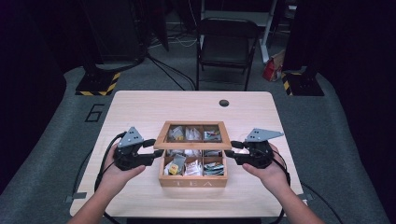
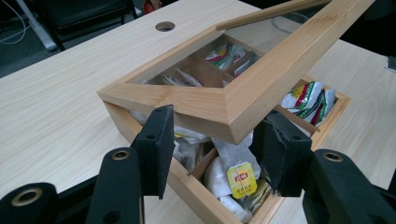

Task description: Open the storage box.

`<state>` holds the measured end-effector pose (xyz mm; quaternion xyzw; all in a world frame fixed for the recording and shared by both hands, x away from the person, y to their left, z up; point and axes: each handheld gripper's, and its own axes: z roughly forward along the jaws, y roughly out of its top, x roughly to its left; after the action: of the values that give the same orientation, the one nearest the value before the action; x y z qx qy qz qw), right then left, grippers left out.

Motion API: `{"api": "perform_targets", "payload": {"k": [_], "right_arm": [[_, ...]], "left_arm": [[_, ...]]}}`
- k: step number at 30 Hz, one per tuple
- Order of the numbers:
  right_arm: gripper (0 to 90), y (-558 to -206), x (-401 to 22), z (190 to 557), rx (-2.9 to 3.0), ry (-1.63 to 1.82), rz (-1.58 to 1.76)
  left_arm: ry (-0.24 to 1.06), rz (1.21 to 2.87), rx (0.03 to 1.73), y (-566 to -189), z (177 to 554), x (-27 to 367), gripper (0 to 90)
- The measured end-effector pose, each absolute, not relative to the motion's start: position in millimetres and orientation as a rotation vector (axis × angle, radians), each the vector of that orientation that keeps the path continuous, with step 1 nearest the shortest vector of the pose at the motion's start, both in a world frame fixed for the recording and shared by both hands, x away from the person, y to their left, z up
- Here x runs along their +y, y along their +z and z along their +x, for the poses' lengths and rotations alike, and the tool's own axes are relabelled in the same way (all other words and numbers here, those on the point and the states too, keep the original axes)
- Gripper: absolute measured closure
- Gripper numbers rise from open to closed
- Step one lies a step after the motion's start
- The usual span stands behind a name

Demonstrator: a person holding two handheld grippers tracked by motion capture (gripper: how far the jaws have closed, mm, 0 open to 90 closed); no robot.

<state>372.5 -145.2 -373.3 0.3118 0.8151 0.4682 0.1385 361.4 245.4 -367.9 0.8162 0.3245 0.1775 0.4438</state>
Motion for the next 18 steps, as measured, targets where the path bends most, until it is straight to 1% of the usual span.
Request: {"api": "perform_targets", "payload": {"k": [9,18], "right_arm": [[54.5,-359.0,-142.8,381.4,2.351,1.328,0.85],[53.3,-350.0,-139.4,387.4,2.357,1.294,0.807]], "left_arm": [[0.425,1.993,0.81,-358.2,370.8,248.0,50.6],[0.42,2.008,0.8,-349.2,376.2,249.1,53.3]]}}
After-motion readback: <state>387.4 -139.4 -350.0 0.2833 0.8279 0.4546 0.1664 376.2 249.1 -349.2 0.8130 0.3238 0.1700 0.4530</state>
